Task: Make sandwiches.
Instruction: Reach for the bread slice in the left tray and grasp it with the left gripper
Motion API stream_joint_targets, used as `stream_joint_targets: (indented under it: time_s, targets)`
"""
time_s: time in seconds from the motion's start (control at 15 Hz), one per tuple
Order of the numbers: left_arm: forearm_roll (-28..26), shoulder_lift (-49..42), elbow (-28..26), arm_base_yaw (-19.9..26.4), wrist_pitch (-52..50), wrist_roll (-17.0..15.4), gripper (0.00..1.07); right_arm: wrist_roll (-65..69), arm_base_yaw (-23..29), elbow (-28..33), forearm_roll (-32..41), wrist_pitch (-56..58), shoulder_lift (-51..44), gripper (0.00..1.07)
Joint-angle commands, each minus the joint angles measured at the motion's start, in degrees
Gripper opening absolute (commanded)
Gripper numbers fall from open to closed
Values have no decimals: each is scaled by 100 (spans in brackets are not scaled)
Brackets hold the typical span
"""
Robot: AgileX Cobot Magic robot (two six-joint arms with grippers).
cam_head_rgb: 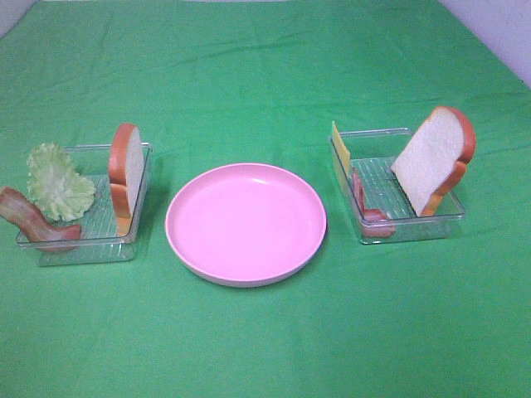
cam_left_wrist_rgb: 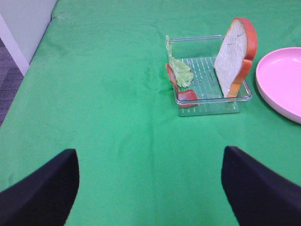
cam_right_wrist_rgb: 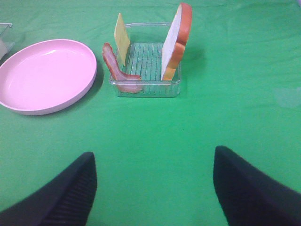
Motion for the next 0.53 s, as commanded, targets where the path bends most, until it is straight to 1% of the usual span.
stream_joint_targets:
  time_s: [0.07, 0.53]
  targets:
    - [-11, -109, 11, 17, -57, -11, 79, -80, -46, -6, 29, -63, -86, 67]
    - [-11, -109, 11, 17, -57, -11, 79, -80, -46, -6, 29, -63, -86, 67]
